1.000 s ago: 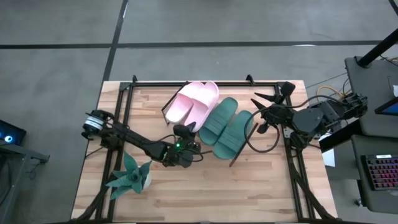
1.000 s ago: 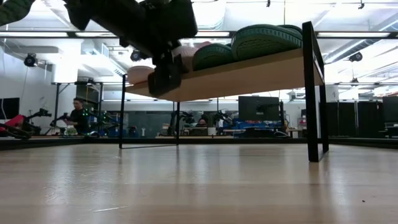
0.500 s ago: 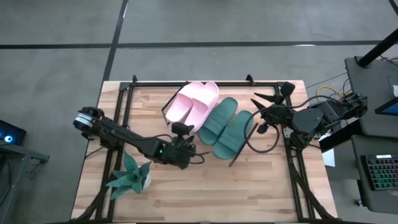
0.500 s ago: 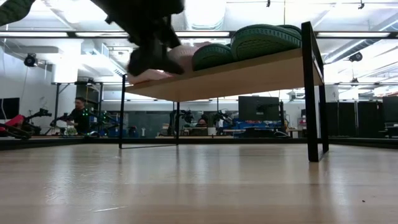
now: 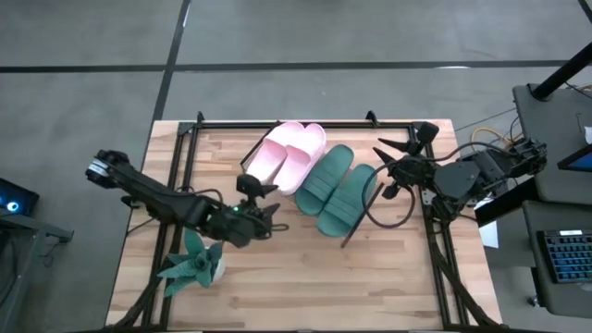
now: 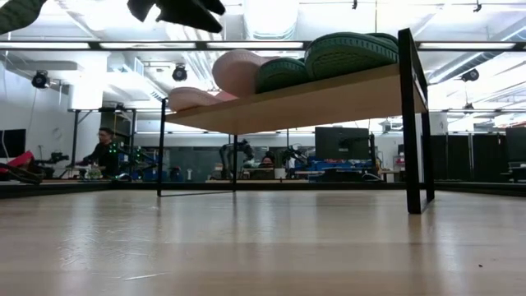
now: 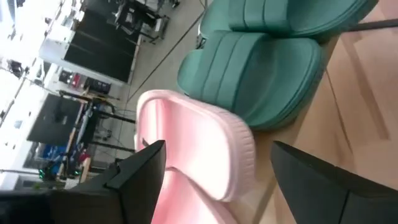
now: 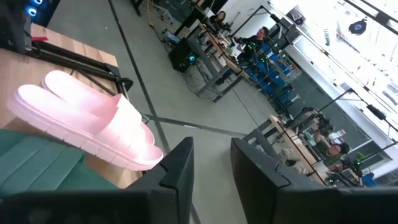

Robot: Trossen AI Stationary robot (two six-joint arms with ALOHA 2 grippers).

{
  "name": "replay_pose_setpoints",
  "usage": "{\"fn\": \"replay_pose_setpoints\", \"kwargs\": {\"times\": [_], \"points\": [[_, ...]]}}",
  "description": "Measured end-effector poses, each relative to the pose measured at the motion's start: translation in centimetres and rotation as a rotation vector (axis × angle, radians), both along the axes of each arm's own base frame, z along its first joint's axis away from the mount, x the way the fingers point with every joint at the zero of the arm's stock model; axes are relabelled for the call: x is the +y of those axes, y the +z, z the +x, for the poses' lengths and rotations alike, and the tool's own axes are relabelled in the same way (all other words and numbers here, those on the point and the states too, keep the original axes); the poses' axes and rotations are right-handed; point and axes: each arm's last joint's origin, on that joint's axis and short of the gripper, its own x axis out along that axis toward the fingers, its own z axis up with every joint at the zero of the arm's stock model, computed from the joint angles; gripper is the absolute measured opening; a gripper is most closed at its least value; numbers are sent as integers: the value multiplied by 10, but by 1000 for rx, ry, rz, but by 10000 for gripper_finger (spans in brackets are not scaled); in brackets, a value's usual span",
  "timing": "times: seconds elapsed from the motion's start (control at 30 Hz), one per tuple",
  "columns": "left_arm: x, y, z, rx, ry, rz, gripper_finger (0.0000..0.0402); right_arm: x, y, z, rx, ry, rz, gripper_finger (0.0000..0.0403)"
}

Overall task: Pick and place slides into the shelf
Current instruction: Put the pink slide on the shelf

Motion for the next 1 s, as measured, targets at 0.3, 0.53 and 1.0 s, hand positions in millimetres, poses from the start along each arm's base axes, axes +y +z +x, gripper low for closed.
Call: {"fn": "replay_pose_setpoints", "kwargs": {"times": [0.3,0.53,1.0], "points": [[46,16,8,13,41,44,272,0,-1,0,3,0,-1,93],[74,10,27,45,81,95,272,0,-1,1,5,0,-2,87],[118,10,63,108,108,138,272,0,-2,1,3,2,3,87]]}}
